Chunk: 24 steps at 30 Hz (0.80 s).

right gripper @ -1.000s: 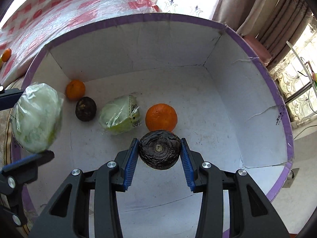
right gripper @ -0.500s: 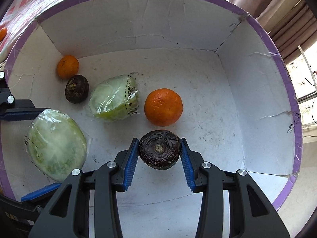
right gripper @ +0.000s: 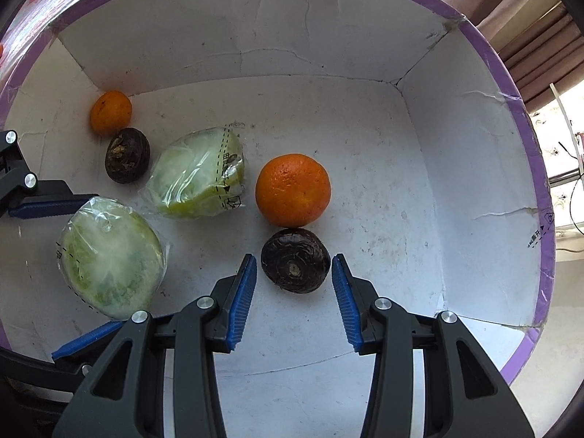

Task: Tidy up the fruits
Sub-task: 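Open the right tool to drop the dark fruit while the left tool releases the cabbage, then move both tools from the box back to the fruits on the table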

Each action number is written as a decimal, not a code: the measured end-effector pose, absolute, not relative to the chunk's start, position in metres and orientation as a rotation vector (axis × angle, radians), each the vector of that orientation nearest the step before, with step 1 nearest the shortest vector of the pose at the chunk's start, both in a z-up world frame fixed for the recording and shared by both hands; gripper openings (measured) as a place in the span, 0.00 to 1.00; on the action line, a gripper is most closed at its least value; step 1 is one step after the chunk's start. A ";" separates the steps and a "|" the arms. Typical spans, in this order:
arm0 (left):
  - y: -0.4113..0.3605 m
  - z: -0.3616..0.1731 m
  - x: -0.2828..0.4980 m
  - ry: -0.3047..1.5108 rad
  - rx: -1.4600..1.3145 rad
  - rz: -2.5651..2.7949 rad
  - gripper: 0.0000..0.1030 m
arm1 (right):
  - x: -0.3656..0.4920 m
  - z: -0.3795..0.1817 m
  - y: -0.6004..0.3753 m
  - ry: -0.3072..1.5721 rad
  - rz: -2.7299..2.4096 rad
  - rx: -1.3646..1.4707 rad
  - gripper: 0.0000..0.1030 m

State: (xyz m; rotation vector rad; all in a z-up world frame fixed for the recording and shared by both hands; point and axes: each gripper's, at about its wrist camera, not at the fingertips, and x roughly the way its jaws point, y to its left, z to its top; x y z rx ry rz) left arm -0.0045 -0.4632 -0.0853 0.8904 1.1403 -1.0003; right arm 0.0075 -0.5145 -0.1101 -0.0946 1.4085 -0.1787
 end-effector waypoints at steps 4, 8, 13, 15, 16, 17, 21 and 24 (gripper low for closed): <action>-0.465 -0.085 -0.002 1.141 0.881 -1.014 0.68 | 0.006 -0.111 -0.515 1.407 -0.177 -0.092 0.47; -0.467 -0.080 -0.001 1.136 0.874 -1.019 0.71 | 0.007 -0.109 -0.516 1.401 -0.181 -0.097 0.52; -0.465 -0.077 0.000 1.123 0.865 -1.027 0.73 | 0.006 -0.106 -0.515 1.392 -0.180 -0.100 0.63; -0.464 -0.077 -0.003 1.107 0.855 -1.034 0.73 | 0.005 -0.102 -0.517 1.374 -0.178 -0.098 0.72; -0.463 -0.076 -0.003 1.098 0.848 -1.038 0.73 | 0.005 -0.099 -0.517 1.363 -0.181 -0.095 0.77; -0.461 -0.074 -0.002 1.088 0.837 -1.042 0.73 | 0.004 -0.097 -0.517 1.355 -0.185 -0.096 0.79; -0.455 -0.061 0.000 1.034 0.797 -1.048 0.78 | 0.001 -0.094 -0.518 1.341 -0.196 -0.094 0.80; -0.448 -0.052 0.002 1.001 0.762 -1.048 0.79 | -0.002 -0.088 -0.519 1.322 -0.201 -0.083 0.80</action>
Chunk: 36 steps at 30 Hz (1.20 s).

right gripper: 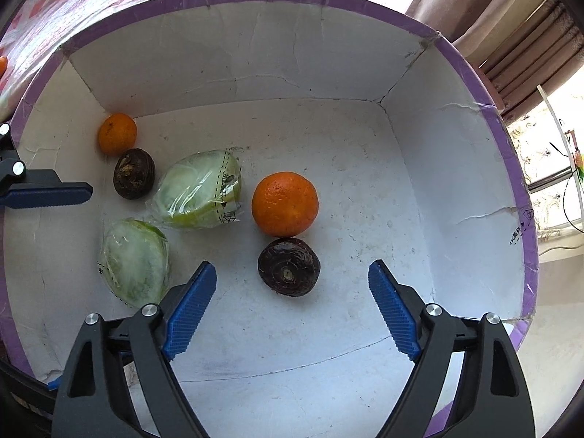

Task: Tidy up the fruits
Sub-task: 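Move both tools from the box back to the fruits on the table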

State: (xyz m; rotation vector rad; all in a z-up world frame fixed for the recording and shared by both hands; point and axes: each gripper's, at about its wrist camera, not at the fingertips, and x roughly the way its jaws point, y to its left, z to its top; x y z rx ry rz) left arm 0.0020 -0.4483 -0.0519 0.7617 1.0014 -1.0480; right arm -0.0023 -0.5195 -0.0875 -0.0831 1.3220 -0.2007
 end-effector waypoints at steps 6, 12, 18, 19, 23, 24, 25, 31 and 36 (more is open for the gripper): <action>-0.423 -0.027 0.001 0.911 0.678 -1.058 0.82 | -0.008 -0.055 -0.526 1.241 -0.193 -0.055 0.80; -0.389 0.001 0.009 0.818 0.568 -1.042 0.84 | -0.010 -0.011 -0.531 1.099 -0.232 -0.012 0.82; -0.362 0.027 0.022 0.750 0.423 -0.967 0.84 | -0.010 0.027 -0.521 0.931 -0.236 0.047 0.83; -0.357 0.033 0.023 0.735 0.401 -0.946 0.84 | -0.009 0.033 -0.517 0.909 -0.236 0.063 0.83; -0.315 0.047 0.044 0.671 0.317 -0.847 0.84 | 0.004 0.051 -0.503 0.812 -0.244 0.131 0.84; -0.304 0.050 0.050 0.659 0.289 -0.818 0.84 | 0.008 0.052 -0.499 0.793 -0.238 0.149 0.84; -0.292 0.053 0.055 0.643 0.261 -0.786 0.84 | 0.014 0.055 -0.494 0.775 -0.229 0.168 0.84; -0.214 0.068 0.087 0.568 0.130 -0.561 0.84 | 0.055 0.073 -0.437 0.694 -0.149 0.205 0.84; -0.146 0.065 0.110 0.568 0.021 -0.419 0.84 | 0.088 0.082 -0.382 0.626 -0.092 0.207 0.84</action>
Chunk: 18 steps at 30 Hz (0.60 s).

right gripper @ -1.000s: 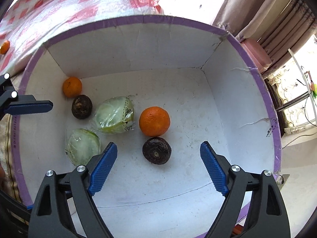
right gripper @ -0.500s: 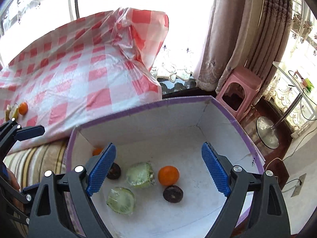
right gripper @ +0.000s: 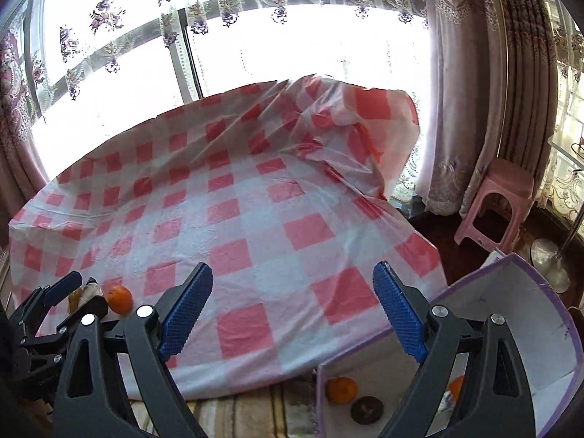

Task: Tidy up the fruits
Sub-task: 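Move both tools from the box back to the fruits on the table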

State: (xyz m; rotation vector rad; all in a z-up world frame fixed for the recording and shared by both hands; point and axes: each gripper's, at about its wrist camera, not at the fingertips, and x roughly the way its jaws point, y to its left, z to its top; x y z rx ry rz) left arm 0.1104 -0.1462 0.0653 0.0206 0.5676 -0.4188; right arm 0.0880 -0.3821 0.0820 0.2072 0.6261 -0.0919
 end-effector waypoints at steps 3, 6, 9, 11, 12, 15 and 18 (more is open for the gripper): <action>-0.104 0.062 0.121 0.585 -0.069 -0.346 0.84 | 0.104 0.084 -0.356 0.597 -0.060 0.223 0.84; -0.064 0.059 0.129 0.595 -0.163 -0.271 0.84 | 0.117 0.085 -0.333 0.574 -0.047 0.242 0.84; -0.030 0.057 0.132 0.585 -0.238 -0.210 0.84 | 0.129 0.081 -0.313 0.567 -0.026 0.266 0.84; -0.011 0.056 0.133 0.577 -0.274 -0.169 0.84 | 0.137 0.079 -0.298 0.564 -0.006 0.262 0.84; -0.003 0.054 0.133 0.576 -0.293 -0.152 0.84 | 0.140 0.077 -0.291 0.560 0.000 0.256 0.84; 0.019 0.047 0.136 0.586 -0.355 -0.110 0.84 | 0.149 0.070 -0.269 0.557 0.041 0.247 0.84; 0.036 0.036 0.137 0.611 -0.415 -0.091 0.84 | 0.156 0.057 -0.242 0.575 0.094 0.215 0.84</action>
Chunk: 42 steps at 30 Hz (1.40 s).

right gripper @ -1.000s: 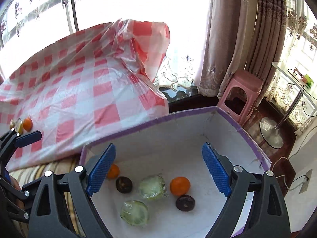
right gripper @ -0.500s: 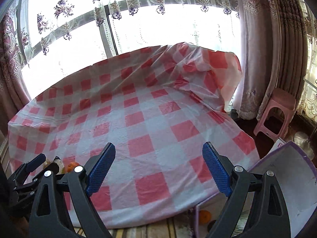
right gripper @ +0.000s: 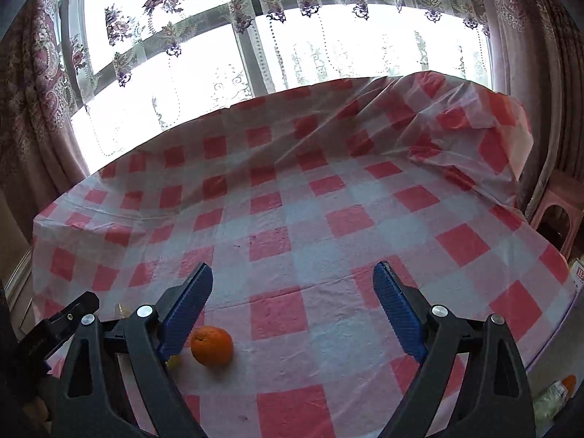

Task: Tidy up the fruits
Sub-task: 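Move both tools from the box back to the fruits on the table, then grasp the orange with the right tool while the left tool grasps the wrapped apple half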

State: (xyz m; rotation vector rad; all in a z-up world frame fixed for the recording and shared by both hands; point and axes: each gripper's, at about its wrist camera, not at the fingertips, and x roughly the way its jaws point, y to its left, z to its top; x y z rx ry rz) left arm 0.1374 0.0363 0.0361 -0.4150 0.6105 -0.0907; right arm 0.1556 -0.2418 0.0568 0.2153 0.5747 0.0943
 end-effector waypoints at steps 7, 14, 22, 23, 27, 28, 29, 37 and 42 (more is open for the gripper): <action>0.052 0.013 0.144 0.670 -0.502 -0.095 0.84 | 0.162 0.033 -0.198 0.634 0.179 0.076 0.84; 0.048 0.002 0.148 0.711 -0.503 -0.111 0.82 | 0.168 0.015 -0.185 0.710 0.226 0.020 0.84; 0.048 -0.009 0.152 0.752 -0.516 -0.116 0.72 | 0.168 0.009 -0.175 0.737 0.263 -0.020 0.78; 0.048 -0.009 0.152 0.754 -0.513 -0.114 0.70 | 0.169 0.007 -0.173 0.745 0.267 -0.029 0.77; 0.047 -0.011 0.152 0.765 -0.499 -0.098 0.65 | 0.169 0.004 -0.169 0.759 0.279 -0.041 0.70; 0.047 -0.011 0.152 0.766 -0.500 -0.098 0.65 | 0.170 0.004 -0.169 0.763 0.283 -0.043 0.67; 0.048 -0.011 0.152 0.766 -0.502 -0.098 0.65 | 0.170 0.003 -0.168 0.766 0.288 -0.044 0.66; 0.052 -0.011 0.152 0.755 -0.518 -0.093 0.75 | 0.170 0.001 -0.163 0.779 0.316 -0.060 0.56; 0.049 -0.011 0.152 0.760 -0.504 -0.099 0.67 | 0.170 0.000 -0.161 0.783 0.335 -0.062 0.48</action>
